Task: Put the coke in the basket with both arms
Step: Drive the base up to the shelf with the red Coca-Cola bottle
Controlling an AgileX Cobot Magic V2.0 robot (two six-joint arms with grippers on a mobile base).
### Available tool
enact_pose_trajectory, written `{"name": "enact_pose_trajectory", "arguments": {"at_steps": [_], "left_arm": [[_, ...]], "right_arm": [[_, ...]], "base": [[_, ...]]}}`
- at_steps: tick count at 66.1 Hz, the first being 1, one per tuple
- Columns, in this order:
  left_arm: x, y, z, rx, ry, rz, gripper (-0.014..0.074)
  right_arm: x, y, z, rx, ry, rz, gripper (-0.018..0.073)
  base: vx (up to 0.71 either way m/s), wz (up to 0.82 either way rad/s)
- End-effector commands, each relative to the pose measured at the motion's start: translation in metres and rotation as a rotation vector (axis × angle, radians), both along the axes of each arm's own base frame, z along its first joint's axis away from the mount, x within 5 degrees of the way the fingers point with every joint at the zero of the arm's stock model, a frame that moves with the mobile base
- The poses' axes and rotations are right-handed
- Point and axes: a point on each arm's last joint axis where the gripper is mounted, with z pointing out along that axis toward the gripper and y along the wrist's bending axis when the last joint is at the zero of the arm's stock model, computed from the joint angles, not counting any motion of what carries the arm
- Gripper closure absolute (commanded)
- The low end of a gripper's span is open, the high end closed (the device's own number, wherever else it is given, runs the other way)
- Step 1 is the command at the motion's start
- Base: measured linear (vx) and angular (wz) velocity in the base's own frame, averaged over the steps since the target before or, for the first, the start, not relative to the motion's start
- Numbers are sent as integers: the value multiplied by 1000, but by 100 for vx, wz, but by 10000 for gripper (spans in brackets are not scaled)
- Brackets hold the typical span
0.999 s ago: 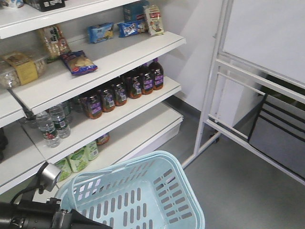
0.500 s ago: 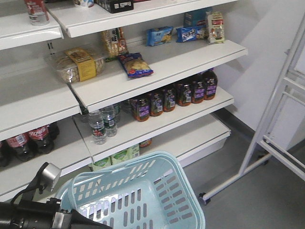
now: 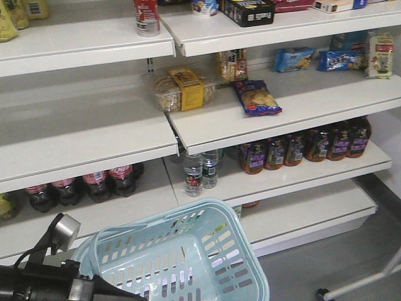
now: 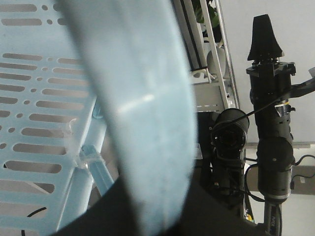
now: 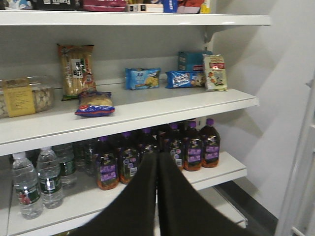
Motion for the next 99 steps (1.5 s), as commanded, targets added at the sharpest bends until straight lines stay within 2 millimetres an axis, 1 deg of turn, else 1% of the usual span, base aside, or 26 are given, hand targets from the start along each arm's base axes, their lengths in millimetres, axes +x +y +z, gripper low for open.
{"name": "enact_pose_trajectory", "arguments": {"at_steps": [1, 61, 99], "left_arm": [[1, -4, 17, -112, -37, -6, 603], [1, -4, 17, -112, -37, -6, 603], [1, -4, 17, -112, -37, -6, 603]], "right_arm": [[-1, 0, 4, -22, -70, -4, 569], [-1, 0, 4, -22, -70, -4, 569], [-1, 0, 4, -22, -70, -4, 569]], "base": [[11, 39], [8, 32], [5, 8]]}}
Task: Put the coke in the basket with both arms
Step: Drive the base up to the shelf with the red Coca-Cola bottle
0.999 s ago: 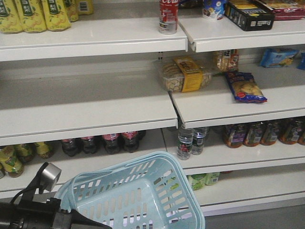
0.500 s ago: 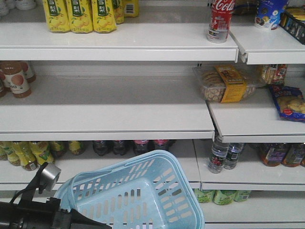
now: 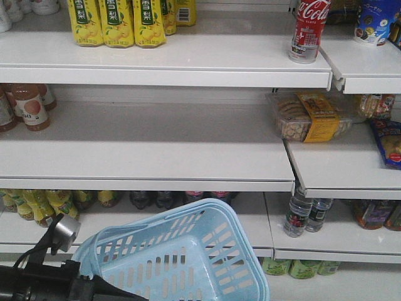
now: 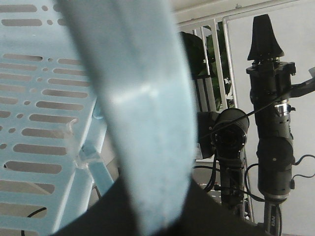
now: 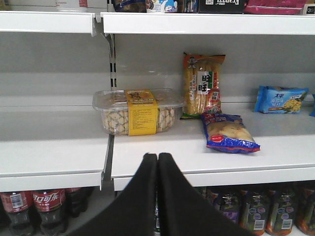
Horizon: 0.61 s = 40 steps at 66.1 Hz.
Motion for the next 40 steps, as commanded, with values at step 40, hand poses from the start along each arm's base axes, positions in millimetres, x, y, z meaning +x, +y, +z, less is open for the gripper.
{"name": "enact_pose_trajectory", "arguments": {"at_steps": [40], "left_arm": [[1, -4, 17, -112, -37, -6, 603]], "right_arm": [[-1, 0, 4, -22, -70, -4, 569]], "base": [[11, -4]]}}
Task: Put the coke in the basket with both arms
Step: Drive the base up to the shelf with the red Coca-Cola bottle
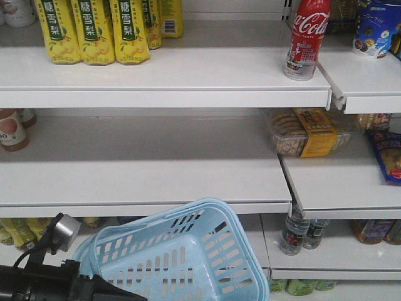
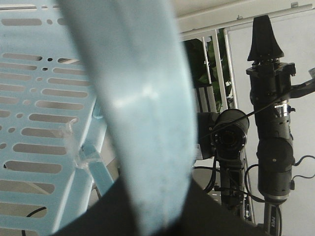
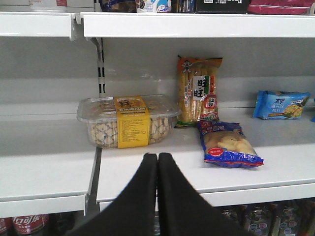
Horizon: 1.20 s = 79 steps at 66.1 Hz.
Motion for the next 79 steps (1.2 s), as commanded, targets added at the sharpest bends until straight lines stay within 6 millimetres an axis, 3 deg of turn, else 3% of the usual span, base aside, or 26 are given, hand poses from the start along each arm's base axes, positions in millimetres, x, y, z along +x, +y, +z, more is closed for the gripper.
{"name": "enact_pose_trajectory", "arguments": {"at_steps": [1, 79], "left_arm": [[1, -4, 17, -112, -37, -6, 603], [1, -4, 17, -112, -37, -6, 603]], "right_arm": [[-1, 0, 4, -22, -70, -4, 569], [-1, 0, 4, -22, -70, -4, 569]], "base": [[11, -9], [5, -1]]}}
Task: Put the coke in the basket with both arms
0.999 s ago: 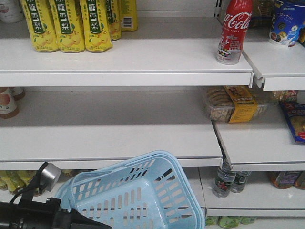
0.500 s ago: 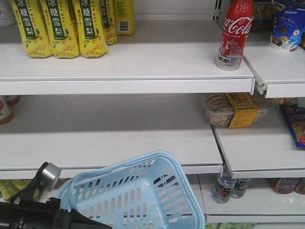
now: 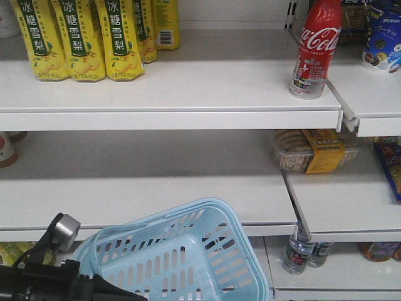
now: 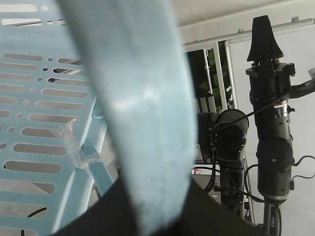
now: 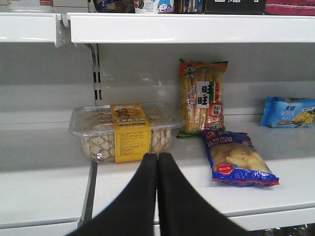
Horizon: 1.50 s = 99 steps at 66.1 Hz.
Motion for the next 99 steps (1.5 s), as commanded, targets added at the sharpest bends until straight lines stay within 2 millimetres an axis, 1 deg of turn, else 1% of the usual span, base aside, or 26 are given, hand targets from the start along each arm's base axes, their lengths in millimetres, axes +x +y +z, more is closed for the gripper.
{"name": "enact_pose_trajectory", "arguments": {"at_steps": [1, 99], "left_arm": [[1, -4, 17, -111, -37, -7, 603], [1, -4, 17, -111, -37, -7, 603]], "right_arm": [[-1, 0, 4, -22, -70, -4, 569], [-1, 0, 4, -22, -70, -4, 569]], "base": [[3, 4], [2, 1]]}}
